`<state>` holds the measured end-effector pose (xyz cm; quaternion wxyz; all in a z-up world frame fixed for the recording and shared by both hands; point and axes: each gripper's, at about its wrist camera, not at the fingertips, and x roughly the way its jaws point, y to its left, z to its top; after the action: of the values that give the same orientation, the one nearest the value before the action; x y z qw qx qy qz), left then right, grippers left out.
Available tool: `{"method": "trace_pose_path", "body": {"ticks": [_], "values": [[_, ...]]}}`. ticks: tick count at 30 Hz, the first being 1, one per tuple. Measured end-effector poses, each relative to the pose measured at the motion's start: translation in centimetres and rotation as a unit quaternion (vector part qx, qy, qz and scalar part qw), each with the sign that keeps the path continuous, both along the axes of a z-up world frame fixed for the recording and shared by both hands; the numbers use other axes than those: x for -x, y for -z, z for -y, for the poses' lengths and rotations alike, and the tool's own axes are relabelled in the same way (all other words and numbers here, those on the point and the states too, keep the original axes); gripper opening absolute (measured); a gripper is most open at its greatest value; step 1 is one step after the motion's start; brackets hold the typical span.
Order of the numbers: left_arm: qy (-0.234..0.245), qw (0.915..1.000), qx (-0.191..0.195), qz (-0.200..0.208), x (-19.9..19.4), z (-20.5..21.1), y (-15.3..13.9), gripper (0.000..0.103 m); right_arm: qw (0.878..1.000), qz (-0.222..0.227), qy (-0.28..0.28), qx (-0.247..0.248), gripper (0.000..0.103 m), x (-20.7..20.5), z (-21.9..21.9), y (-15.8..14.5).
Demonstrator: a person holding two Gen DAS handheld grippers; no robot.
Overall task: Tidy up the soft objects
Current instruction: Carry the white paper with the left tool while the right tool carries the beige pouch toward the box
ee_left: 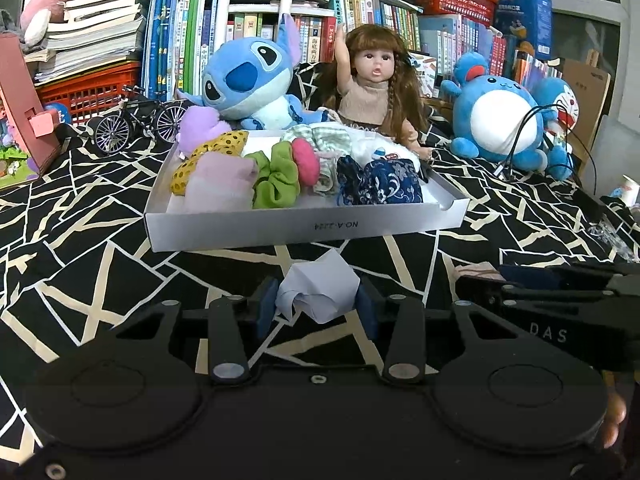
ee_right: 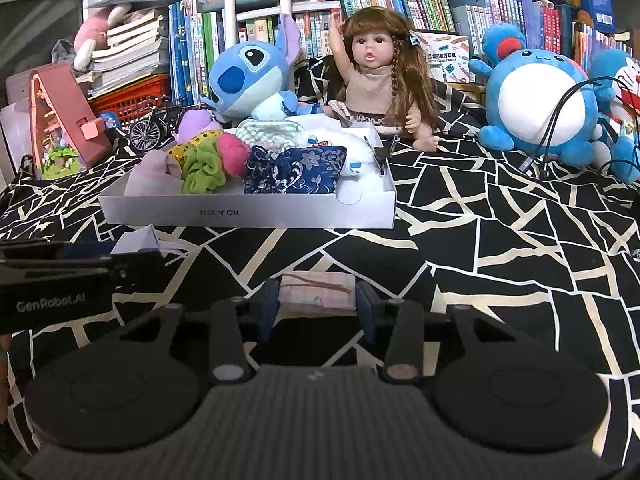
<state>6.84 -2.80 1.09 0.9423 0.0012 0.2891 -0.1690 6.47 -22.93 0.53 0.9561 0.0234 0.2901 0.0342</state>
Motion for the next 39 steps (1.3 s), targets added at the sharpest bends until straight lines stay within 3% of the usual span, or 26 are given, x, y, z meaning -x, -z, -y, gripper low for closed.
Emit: {"method": "trace_pose_path", "body": {"ticks": [9,18,20,23,26,28,32,39], "values": [[0.020,0.9997,-0.008,-0.010,0.8,-0.1,0.4,0.051,1.000,0.000,0.000,0.001,0.047,0.1,-0.1,0.1],[0.082,0.9962,-0.019,-0.020,2.5,0.2,0.3,0.048,1.000,-0.004,0.007,-0.002,0.047,0.2,0.5,0.4],[0.070,0.9971,-0.027,-0.005,2.9,0.3,0.1,0.049,1.000,-0.004,0.007,-0.002,0.047,0.3,0.6,0.5],[0.049,0.9981,-0.031,0.018,2.9,0.5,-0.2,0.060,1.000,-0.004,0.007,-0.003,0.047,0.3,0.7,0.5],[0.042,0.9987,-0.026,0.016,2.3,0.8,-0.1,0.062,1.000,-0.002,0.006,-0.002,0.047,0.4,0.6,0.4],[0.036,0.9992,-0.019,0.004,1.7,0.9,0.2,0.061,1.000,0.001,0.005,0.001,0.047,0.5,0.6,0.4],[0.029,0.9991,0.001,-0.032,0.5,0.9,0.9,0.036,1.000,0.005,0.003,0.004,0.047,0.6,0.5,0.3],[0.013,0.9997,0.014,-0.018,0.5,0.6,-0.1,0.036,1.000,0.007,0.004,-0.005,0.047,0.5,0.8,-0.1]]}}
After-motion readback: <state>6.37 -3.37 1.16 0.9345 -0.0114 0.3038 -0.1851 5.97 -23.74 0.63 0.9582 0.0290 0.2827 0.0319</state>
